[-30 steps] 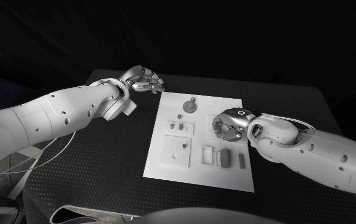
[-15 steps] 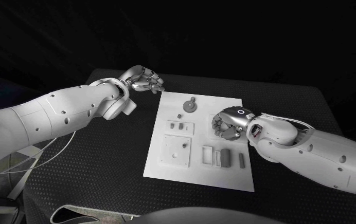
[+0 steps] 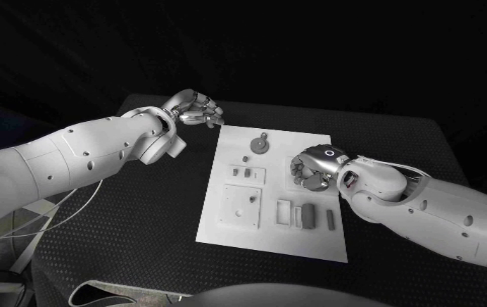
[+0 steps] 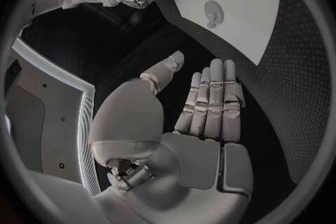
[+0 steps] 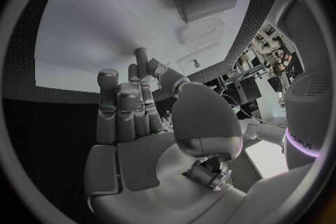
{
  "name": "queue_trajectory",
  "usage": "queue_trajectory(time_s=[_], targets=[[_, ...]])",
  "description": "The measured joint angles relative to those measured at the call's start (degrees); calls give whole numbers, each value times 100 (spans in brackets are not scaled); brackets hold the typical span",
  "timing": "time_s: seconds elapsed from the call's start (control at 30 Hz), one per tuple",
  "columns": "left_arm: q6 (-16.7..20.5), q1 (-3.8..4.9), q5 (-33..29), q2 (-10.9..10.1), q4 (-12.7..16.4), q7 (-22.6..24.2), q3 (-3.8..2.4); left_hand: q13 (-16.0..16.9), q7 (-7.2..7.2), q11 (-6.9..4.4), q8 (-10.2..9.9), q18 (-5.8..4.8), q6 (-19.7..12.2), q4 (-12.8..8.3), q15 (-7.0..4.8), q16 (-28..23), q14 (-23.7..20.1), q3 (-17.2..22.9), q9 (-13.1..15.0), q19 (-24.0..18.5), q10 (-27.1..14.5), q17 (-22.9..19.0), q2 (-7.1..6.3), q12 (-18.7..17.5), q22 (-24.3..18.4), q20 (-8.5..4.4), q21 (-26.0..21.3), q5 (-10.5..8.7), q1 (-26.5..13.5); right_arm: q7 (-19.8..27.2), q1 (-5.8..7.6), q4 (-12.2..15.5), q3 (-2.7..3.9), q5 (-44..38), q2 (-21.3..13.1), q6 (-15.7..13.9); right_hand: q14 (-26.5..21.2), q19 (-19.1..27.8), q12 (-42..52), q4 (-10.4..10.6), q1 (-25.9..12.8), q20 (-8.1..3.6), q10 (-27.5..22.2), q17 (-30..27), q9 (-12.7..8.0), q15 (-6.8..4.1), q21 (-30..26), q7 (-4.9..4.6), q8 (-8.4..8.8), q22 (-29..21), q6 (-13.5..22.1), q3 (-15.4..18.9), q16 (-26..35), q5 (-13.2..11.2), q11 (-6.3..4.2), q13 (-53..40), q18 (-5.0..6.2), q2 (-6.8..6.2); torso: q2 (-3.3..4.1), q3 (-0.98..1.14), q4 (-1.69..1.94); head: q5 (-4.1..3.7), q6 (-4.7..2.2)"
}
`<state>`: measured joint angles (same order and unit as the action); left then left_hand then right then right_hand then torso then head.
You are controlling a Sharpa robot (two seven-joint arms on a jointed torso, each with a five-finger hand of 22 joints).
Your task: Assemble the parts on the task board
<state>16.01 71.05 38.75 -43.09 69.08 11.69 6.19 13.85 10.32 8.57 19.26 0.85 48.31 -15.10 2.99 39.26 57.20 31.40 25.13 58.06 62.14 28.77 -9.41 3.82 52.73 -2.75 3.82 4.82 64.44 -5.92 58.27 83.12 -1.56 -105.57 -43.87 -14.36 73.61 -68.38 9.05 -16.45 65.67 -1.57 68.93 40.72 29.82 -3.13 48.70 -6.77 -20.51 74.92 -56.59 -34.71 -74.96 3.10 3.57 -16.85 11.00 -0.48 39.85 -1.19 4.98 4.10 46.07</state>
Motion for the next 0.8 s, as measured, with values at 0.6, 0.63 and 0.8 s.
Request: queue_trajectory(time_s=[0.6,0.63,0.8], targets=[[-3,0,-1,-2,-2,5,0,-5,0,0,0,0,0,13,0,0,0,-12,-5,0,0,12,0,0,-1,0,0,0,0,-26,-3,367,40,-169,-132,-488,26,-17,4,-8,89,-20,13,24,52,-26,45,2,-8,-1,-58,8,-24,-6,-11,-36,0,-44,0,2,-1,20,7],[-3,0,-1,-2,-3,5,0,-4,0,0,0,0,0,12,0,0,0,-13,-5,0,0,12,0,0,-4,0,0,0,0,-25,-4,399,62,-179,-144,-516,26,-18,4,-8,89,-20,13,24,52,-26,45,8,-13,-1,-64,8,-24,-6,-11,-36,0,-44,0,2,-1,25,7],[-3,0,-1,-3,-2,6,0,-11,0,0,0,0,0,12,0,0,0,-12,-5,0,0,23,0,0,-5,0,0,0,0,-7,1,586,202,-214,-239,-680,26,-41,3,-8,111,-38,17,32,51,-26,45,21,-33,-1,-76,9,-24,-6,-14,-45,-1,-67,0,5,-2,68,-21]])
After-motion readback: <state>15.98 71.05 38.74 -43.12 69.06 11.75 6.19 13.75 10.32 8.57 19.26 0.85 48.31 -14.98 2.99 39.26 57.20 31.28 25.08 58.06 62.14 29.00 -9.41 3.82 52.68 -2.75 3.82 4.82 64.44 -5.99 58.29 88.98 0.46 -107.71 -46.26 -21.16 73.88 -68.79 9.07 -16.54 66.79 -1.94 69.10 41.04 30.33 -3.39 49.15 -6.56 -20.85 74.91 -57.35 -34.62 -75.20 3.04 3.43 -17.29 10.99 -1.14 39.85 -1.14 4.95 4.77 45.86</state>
